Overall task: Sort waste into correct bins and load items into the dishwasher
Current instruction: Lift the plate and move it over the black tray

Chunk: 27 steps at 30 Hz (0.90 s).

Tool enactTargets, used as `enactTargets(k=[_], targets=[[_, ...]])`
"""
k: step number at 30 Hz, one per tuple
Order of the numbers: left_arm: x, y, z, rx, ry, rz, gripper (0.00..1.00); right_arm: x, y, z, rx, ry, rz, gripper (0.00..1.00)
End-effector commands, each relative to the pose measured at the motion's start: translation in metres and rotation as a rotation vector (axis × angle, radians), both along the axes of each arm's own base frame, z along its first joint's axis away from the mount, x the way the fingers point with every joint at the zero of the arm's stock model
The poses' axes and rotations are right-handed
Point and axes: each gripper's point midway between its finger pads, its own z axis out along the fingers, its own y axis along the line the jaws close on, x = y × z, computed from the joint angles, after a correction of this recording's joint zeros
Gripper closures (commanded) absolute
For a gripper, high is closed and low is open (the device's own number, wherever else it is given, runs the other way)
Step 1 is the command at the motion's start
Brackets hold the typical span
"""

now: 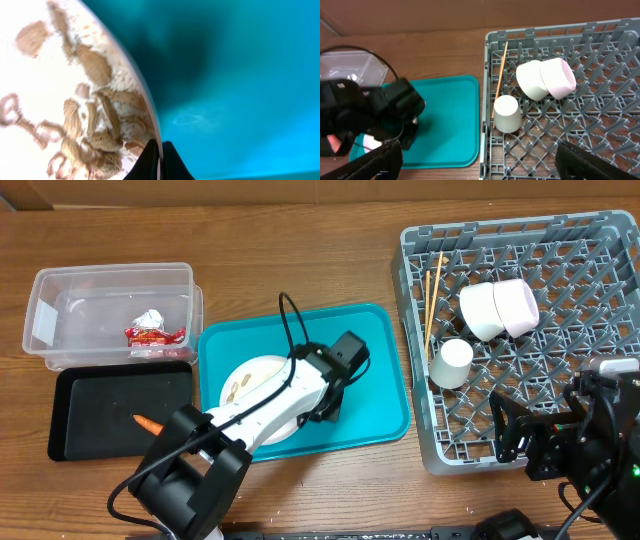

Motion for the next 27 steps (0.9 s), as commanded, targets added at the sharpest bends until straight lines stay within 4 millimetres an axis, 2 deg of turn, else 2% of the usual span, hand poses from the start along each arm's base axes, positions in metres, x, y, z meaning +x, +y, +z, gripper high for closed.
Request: enactTargets(k=[1, 4, 8, 12, 15, 19, 27], targets=[[0.022, -0.019, 0.025, -0.047, -0.065, 0.004, 0.96, 0.0, -0.002, 0.002, -0.003, -0.01, -0.006, 0.0], [0.03, -0.025, 0.038, -0.063, -0.085, 0.005, 0.96, 0.0, -0.002, 0.002, -0.003, -0.01, -0.006, 0.0], [0.041, -0.016, 0.057, -0.005, -0.142, 0.031, 0.96, 0.0, -0.002, 0.002, -0.003, -0.01, -0.007, 0.0], [0.046, -0.014, 0.068, 0.014, -0.166, 0.028, 0.96, 0.0, -0.002, 0.002, -0.003, -0.01, -0.007, 0.0], [0.045, -0.008, 0.07, 0.049, -0.171, 0.033, 0.96, 0.0, -0.002, 0.002, -0.003, -0.01, -0.006, 0.0], [0.042, 0.011, 0.077, 0.133, -0.188, 0.091, 0.96, 0.0, -0.002, 0.002, -0.003, -0.01, -0.007, 0.0], [0.031, 0.036, 0.118, 0.182, -0.238, 0.19, 0.96, 0.0, -0.002, 0.002, -0.003, -0.01, -0.006, 0.0]])
